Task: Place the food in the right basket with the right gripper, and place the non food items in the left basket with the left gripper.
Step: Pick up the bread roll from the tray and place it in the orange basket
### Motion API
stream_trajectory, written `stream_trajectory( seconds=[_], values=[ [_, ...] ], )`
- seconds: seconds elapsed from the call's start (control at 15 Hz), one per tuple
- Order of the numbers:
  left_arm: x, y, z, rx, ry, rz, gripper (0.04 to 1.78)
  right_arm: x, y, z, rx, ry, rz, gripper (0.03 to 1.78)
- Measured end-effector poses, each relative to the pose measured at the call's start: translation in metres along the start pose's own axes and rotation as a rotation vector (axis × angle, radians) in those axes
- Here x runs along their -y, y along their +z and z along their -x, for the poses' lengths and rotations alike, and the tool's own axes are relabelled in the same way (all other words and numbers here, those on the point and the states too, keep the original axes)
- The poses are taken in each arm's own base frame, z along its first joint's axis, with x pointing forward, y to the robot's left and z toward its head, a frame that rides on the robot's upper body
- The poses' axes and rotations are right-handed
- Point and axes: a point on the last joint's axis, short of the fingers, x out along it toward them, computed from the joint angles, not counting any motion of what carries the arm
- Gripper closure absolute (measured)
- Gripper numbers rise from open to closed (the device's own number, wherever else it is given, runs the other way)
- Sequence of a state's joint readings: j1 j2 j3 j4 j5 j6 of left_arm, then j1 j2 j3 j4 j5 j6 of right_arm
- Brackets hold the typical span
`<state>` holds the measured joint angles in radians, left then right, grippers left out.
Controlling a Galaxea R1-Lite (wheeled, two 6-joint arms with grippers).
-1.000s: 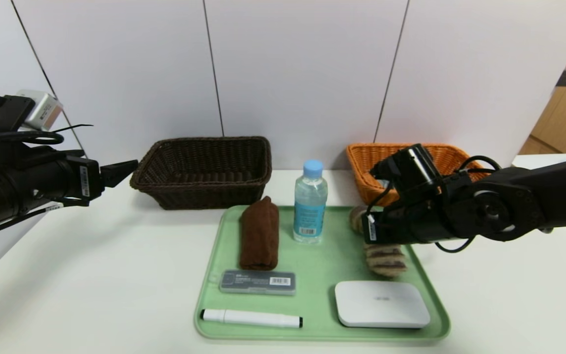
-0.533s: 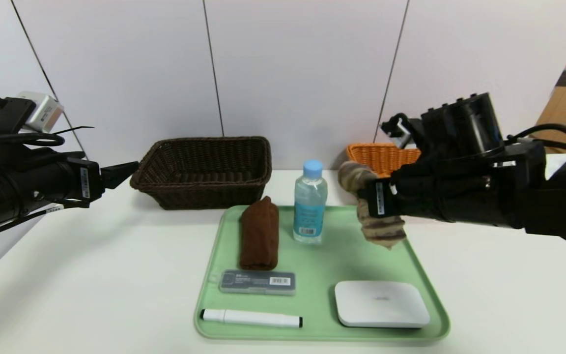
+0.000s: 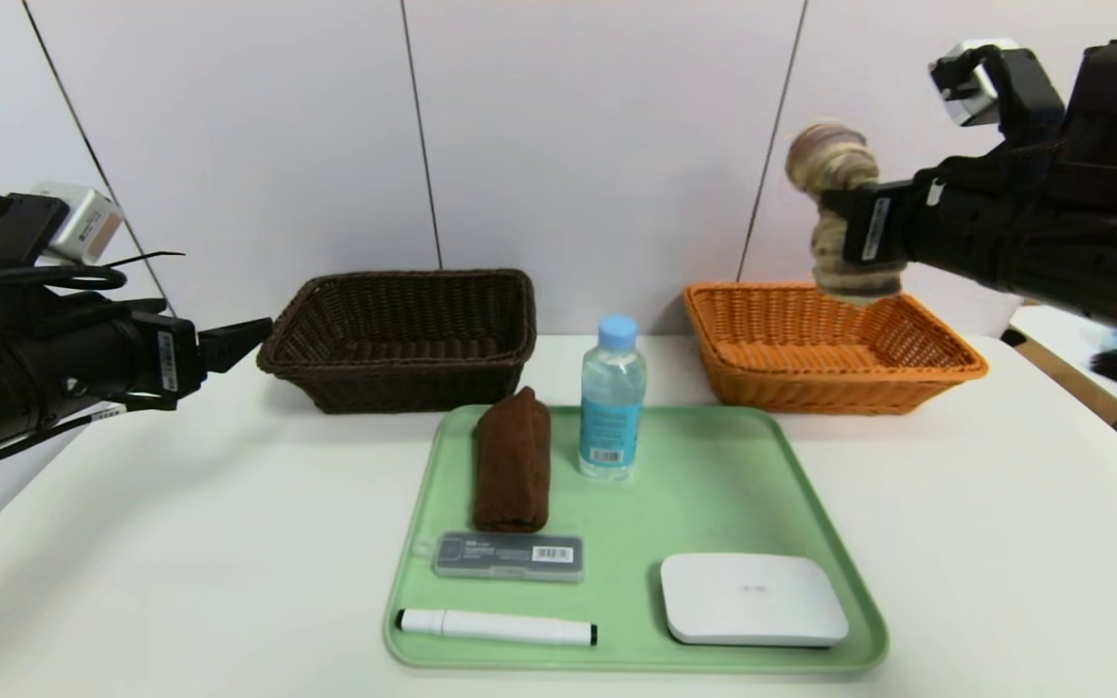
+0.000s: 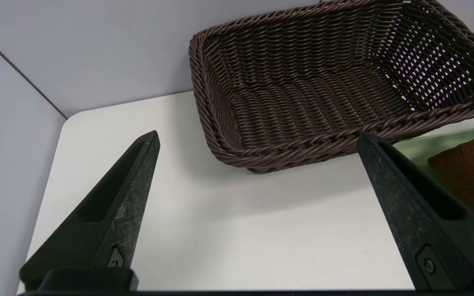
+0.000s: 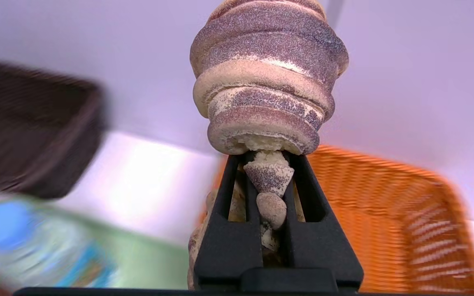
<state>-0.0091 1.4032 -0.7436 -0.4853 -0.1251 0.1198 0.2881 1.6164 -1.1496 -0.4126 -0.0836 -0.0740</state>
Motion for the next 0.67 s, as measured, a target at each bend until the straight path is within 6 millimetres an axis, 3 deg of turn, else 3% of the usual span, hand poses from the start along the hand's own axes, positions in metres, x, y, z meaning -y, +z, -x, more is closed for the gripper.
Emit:
stream_trajectory(
  seconds=[0.33,0.67],
  values=[
    [0.000,-0.004,0.000,-0.011,0.002,0.011,0.13,0.060,-0.029,-0.041,0.013,-0.180,-0.004,1.63],
    [-0.003,-0.006,-0.001,-0.019,0.011,0.014,0.13,0.084,-0.078,-0.080,-0.087,-0.233,-0.012,1.63]
  ],
)
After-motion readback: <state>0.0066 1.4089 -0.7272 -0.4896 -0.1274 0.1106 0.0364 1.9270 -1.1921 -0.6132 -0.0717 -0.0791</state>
